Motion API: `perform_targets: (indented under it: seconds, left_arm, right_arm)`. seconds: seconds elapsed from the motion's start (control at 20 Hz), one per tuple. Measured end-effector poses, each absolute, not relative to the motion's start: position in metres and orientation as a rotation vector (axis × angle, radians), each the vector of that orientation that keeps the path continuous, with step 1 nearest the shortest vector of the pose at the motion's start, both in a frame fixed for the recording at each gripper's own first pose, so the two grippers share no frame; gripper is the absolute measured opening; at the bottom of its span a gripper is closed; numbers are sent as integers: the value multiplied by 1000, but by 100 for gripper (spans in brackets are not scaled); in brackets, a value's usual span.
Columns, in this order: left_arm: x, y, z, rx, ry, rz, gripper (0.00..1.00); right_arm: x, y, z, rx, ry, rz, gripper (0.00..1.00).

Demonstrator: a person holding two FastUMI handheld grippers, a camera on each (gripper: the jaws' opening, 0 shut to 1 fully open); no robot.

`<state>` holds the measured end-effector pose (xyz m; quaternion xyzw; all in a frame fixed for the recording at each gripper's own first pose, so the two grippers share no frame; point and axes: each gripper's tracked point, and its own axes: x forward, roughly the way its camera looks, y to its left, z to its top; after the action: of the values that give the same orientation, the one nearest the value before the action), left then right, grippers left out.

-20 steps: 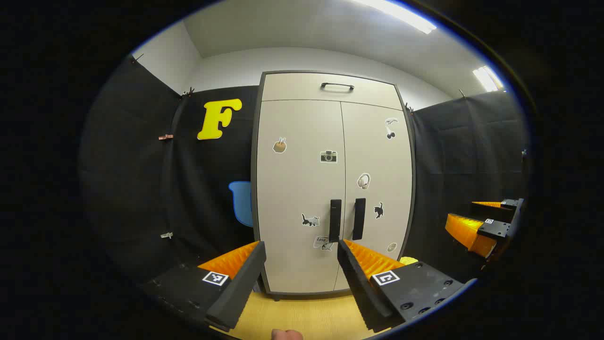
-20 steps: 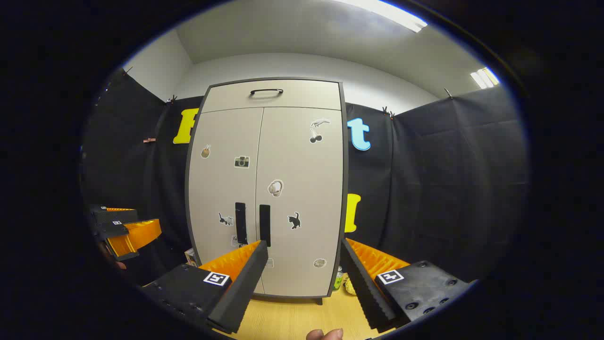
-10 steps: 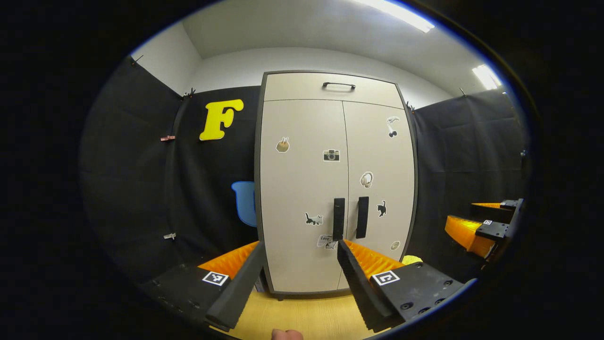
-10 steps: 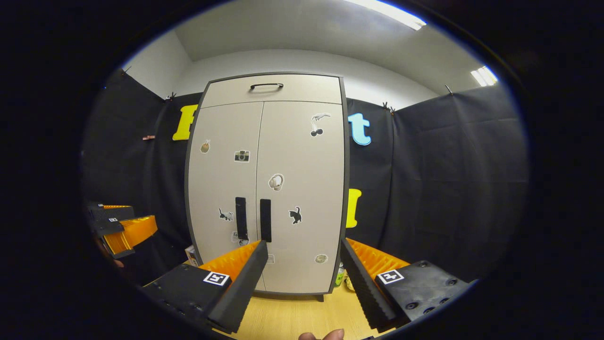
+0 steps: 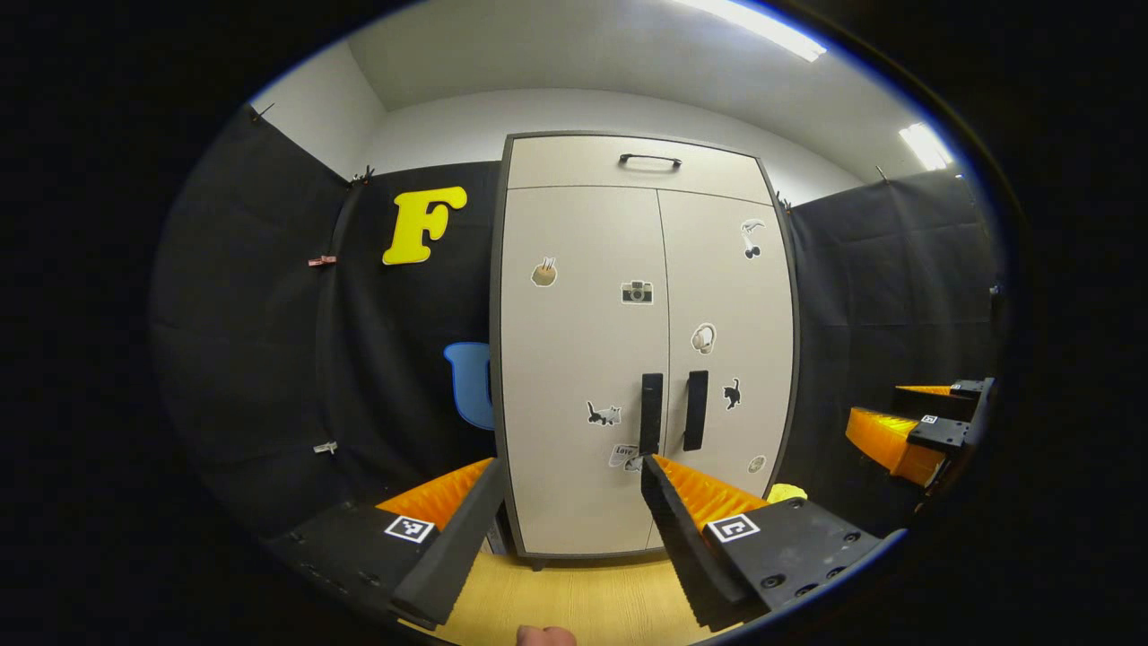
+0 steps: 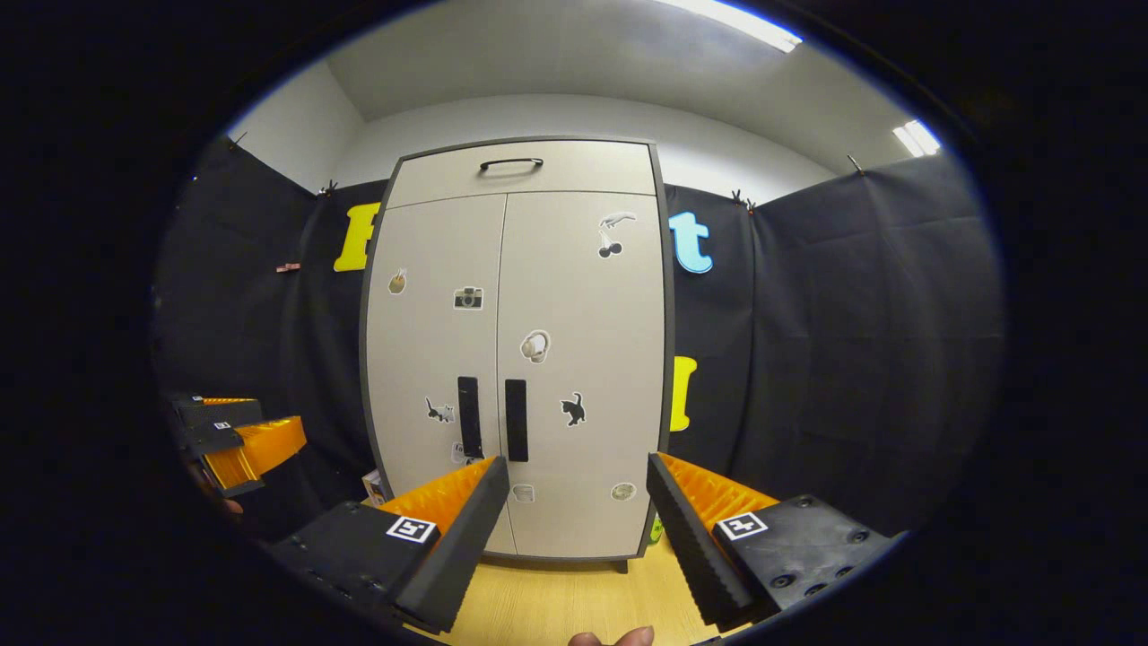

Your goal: Open the right door of the double-door shoe cabinet with the right hand, and open the left door with the left hand.

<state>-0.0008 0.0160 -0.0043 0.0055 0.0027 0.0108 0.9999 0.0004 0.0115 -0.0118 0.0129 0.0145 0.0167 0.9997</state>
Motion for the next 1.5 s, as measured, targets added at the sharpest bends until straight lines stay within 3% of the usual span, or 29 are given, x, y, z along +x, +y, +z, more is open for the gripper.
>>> perform_targets:
  seconds: [0.4, 1.3, 1.5]
  left_arm:
    - [-2, 19, -12, 0, 14, 10, 95]
    - [3, 44, -44, -25, 68, 25, 95]
    - [6, 52, -50, -39, 79, 32, 95]
  right_arm:
    - [46, 40, -15, 12, 21, 59, 98]
    - [225, 103, -75, 71, 77, 69, 98]
    - [247, 113, -83, 84, 78, 75, 82]
